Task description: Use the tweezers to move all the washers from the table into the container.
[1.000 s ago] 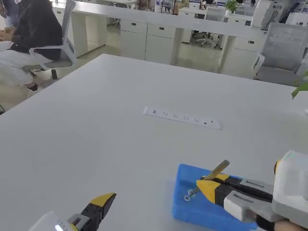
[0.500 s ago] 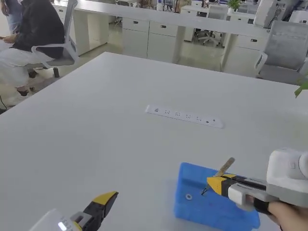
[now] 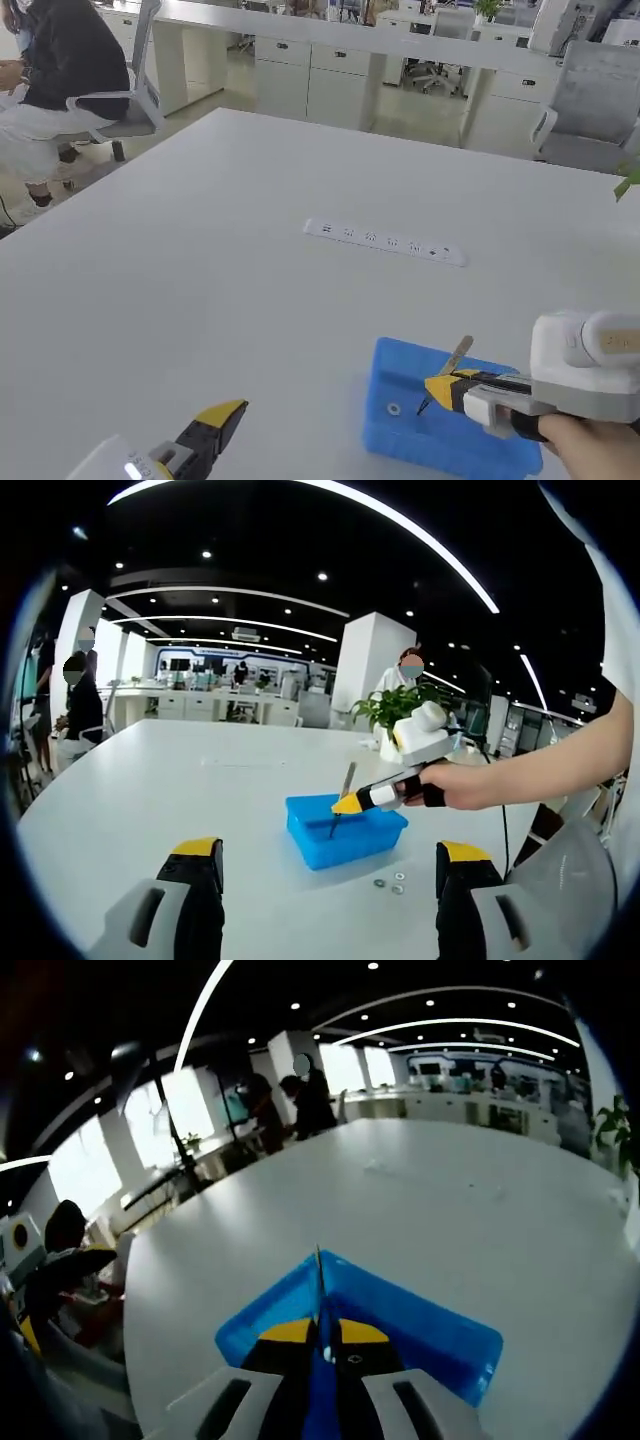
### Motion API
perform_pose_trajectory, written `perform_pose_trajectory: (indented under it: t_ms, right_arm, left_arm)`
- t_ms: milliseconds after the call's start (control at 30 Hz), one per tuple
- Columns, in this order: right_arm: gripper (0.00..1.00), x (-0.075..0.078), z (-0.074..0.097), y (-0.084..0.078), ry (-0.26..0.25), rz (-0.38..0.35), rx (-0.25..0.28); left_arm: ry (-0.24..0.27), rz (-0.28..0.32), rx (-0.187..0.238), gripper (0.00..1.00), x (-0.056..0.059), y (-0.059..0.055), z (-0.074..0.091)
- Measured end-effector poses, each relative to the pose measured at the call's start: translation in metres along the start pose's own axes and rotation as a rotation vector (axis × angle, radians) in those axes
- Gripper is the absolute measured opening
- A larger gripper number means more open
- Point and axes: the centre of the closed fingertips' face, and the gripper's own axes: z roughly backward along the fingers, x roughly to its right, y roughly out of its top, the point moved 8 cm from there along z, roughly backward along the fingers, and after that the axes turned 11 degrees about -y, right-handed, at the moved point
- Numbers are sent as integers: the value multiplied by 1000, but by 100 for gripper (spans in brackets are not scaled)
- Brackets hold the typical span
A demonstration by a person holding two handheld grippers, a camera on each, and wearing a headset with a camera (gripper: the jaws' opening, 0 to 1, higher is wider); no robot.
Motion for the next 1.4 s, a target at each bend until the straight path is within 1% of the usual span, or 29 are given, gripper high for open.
perform_pose_trajectory:
  t_ms: [133,567,667,833,967,1167,1300,1400]
  right_arm:
    - [4,-1,-3,0,3,11,-9]
    - [4,0,-5,-4,4,33,-27]
    - [5,1,-5,-4,4,32,-25]
    - [5,4,-5,-5,20,31,-18]
    - [5,2,0,-4,24,36,8]
    - [5,-5,14,1,29,13,79]
    - [5,-13,29,7,52,12,138]
    - [5,-17,39,10,74,-7,166]
  left_arm:
    - [0,0,-3,89,0,0,0]
    - [1,-3,-12,89,0,-1,0]
    - [3,-5,-13,89,0,-1,0]
    - [2,-6,-17,89,0,-1,0]
    - [4,-9,-16,89,0,-1,0]
    - [13,-9,-13,89,0,-1,1]
    - [15,-8,-10,89,-1,-1,1]
    - [11,-9,-14,88,0,-1,1]
